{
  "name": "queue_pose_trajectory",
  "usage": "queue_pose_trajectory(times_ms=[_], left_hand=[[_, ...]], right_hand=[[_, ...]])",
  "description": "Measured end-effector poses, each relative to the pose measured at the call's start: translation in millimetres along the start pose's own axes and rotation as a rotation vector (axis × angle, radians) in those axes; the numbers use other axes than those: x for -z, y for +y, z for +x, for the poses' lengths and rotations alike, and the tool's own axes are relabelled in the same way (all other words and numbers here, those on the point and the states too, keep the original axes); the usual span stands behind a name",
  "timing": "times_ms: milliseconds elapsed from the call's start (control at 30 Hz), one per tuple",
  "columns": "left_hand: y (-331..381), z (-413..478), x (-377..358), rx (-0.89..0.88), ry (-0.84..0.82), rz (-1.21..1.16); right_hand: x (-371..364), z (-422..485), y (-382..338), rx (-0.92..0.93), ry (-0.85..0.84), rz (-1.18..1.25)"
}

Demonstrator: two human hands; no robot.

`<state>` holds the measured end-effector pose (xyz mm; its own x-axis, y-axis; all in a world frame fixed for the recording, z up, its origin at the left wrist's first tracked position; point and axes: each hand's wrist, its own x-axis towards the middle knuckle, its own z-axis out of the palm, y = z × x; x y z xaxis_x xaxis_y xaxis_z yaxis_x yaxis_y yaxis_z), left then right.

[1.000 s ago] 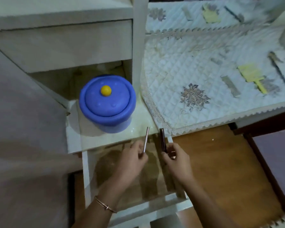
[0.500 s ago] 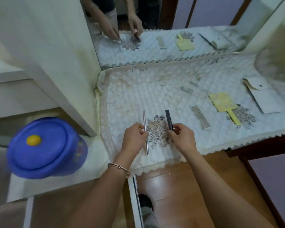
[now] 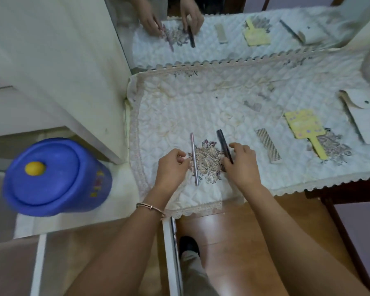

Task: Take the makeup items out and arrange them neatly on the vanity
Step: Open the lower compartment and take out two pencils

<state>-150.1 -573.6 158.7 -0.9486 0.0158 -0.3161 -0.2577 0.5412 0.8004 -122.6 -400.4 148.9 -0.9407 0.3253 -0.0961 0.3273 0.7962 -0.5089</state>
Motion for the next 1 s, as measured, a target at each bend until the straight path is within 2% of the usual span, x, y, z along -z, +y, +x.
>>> queue_pose_trajectory(times_ms=[67, 167, 300, 400, 533, 667, 800, 1000], left_hand=[[-9.6, -14.0, 16.1, -0.007, -0.019, -0.020], [-37.9, -46.1, 44.2, -0.044, -0.069, -0.049], [-96.2, -99.7, 85.9, -0.055, -0.055, 0.017], [-152.3, -144.7, 117.3, -0.015, -0.128, 0.127], [-229.8, -204.9, 158.3, -0.058, -0.226, 0.384], [-279.4, -251.8, 188.7, -0.063, -0.298, 0.438], [-297.3, -275.4, 200.3, -0.134, -0.300, 0.405], [-297.8, -278.0, 199.4, -0.244, -0.255, 0.513]], right_hand=[[1.9, -16.7, -3.2, 0.094, 0.119, -0.111], [-1.6, -54.4, -16.3, 0.246, 0.167, -0.044], [-24.5, -125.6, -31.8, 0.389, -0.042, 0.032], [-49.9, -187.7, -39.5, 0.421, -0.223, -0.028], [-86.1, -269.4, -52.4, 0.355, -0.334, -0.054], [-113.2, -326.2, -64.3, 0.249, -0.387, -0.115], [-120.5, -351.1, -69.7, 0.215, -0.388, -0.204], [-121.1, -352.5, -76.9, 0.215, -0.387, -0.309]])
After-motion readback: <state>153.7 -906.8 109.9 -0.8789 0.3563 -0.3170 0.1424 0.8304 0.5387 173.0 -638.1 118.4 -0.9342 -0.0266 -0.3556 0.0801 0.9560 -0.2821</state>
